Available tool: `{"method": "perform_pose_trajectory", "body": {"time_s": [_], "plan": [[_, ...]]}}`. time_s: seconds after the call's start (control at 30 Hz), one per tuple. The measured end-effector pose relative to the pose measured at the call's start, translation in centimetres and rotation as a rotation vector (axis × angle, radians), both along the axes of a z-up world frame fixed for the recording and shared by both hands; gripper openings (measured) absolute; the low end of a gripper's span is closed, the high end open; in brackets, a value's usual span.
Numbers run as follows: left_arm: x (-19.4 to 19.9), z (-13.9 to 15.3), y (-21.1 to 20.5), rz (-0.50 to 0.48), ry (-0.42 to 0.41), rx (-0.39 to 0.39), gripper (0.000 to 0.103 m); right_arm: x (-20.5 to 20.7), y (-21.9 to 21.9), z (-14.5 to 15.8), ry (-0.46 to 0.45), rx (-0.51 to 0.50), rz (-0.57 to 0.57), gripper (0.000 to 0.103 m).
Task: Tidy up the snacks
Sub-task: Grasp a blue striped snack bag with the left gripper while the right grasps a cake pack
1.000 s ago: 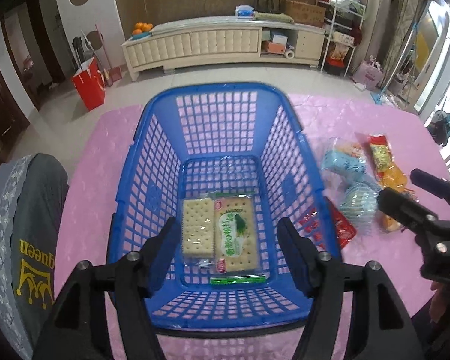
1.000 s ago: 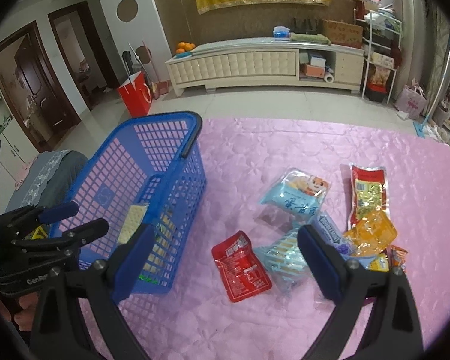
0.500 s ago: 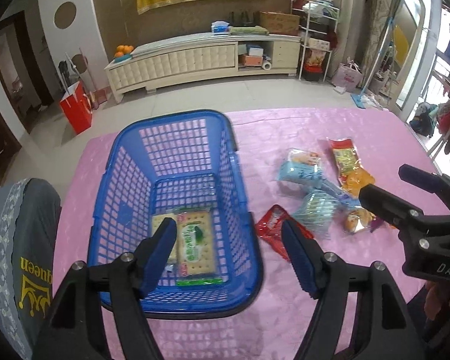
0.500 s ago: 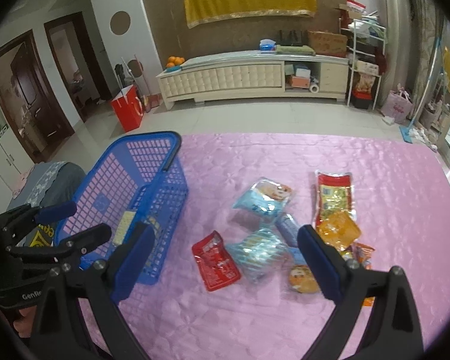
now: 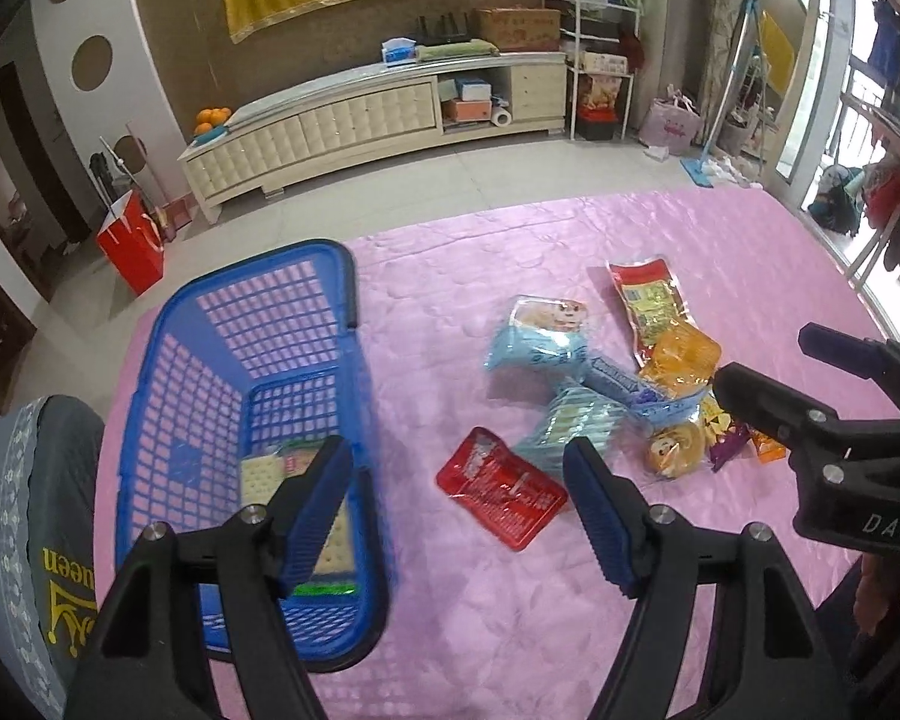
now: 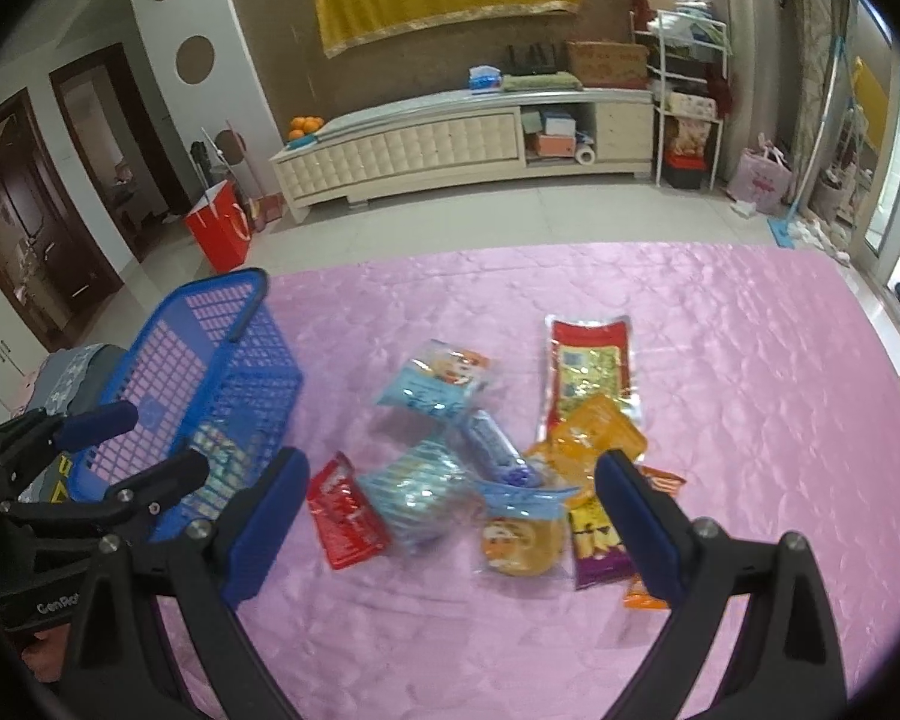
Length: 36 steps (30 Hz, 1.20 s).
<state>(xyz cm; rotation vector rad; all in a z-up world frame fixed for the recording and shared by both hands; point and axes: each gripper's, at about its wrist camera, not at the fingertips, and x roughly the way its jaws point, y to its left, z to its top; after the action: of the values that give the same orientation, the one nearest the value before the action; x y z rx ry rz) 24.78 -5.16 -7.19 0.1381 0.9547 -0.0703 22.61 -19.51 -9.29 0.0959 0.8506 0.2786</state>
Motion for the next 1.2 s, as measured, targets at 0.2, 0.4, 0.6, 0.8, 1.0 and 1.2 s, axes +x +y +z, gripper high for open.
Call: {"method": "perform_pose_trajectory", "body": {"time_s": [0.2, 0.4, 0.6, 0.8, 1.0, 1.2], "plan": [[1.7, -1.1, -1.5, 0.001, 0.024, 0.014, 0.071, 1.3, -1.3, -1.4, 0.035, -0.045, 0.010, 0.098], [3.2, -1.7, -3.1, 0.002, 0.028, 0.045, 0.071, 2.9, -3.4, -3.5, 0.086, -0.075, 0.020, 0.098], [5.0, -3.7, -4.7, -0.025, 0.058, 0.053, 0.071, 5.6, -4.9, -5.5, 0.148, -0.096, 0.033, 0.098], [7.1, -6.8, -6.1, -0.083, 0.135, 0.080, 0.071, 7.8, -5.9, -6.8, 0.199, -0.097, 0.029, 0.098], [9.1, -10.9, -7.5, -0.154, 0.242, 0.111, 0.071, 7.9, -6.3, -8.3, 0.222, -0.092, 0.022, 0.098], [9.9, -12.0, -8.3, -0.219, 0.273, 0.079, 0.071, 7.6, -6.8, -9.2, 0.239, -0.077, 0.011, 0.098]]}}
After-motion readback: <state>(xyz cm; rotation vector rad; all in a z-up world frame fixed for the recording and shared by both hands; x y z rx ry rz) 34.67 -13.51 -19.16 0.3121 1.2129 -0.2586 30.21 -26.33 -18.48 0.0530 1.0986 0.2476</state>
